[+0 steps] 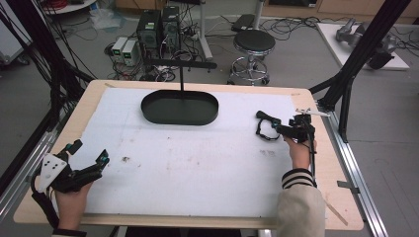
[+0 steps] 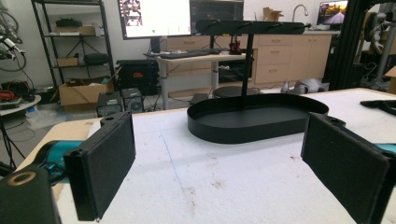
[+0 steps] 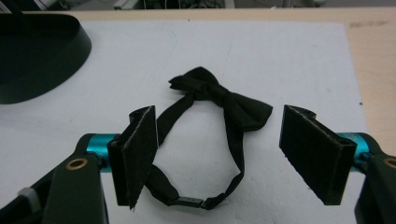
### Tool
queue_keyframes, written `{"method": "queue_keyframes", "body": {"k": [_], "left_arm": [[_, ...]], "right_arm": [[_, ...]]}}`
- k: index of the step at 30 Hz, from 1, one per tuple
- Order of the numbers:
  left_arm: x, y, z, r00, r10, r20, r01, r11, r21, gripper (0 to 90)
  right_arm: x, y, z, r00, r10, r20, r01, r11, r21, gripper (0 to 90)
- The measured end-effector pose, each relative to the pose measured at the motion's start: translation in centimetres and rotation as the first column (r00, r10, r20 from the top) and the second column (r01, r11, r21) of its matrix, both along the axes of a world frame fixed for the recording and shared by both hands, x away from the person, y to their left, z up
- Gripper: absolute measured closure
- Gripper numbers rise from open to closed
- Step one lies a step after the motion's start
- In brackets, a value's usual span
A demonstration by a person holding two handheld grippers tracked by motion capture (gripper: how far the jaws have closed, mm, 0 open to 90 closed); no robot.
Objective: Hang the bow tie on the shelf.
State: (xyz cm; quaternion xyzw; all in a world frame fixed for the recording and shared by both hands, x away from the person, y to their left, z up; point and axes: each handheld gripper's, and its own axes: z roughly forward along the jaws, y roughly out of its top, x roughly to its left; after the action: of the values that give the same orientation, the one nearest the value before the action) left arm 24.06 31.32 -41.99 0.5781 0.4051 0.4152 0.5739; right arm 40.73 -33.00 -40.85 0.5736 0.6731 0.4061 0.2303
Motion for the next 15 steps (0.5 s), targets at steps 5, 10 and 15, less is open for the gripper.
{"method": "queue_keyframes", "body": {"k": [5,10,15], "left_arm": [[-0.2,0.4,-0.1,1.0000,0.009,0.000,-0.009,1.0000,-0.004,10.5],[-0.4,0.6,-0.2,0.9999,0.012,-0.003,-0.012,0.9999,-0.010,10.5],[-0.5,0.6,-0.2,0.9999,0.011,-0.005,-0.011,0.9999,-0.008,10.5]], "right_arm": [[0.6,0.1,-1.1,0.9985,-0.018,-0.053,0.019,0.9995,0.023,37.7],[0.8,0.2,-1.6,0.9959,-0.028,-0.086,0.027,0.9996,-0.007,48.5],[1.0,0.5,-2.0,0.9939,-0.024,-0.108,0.028,0.9992,0.031,58.4]]}}
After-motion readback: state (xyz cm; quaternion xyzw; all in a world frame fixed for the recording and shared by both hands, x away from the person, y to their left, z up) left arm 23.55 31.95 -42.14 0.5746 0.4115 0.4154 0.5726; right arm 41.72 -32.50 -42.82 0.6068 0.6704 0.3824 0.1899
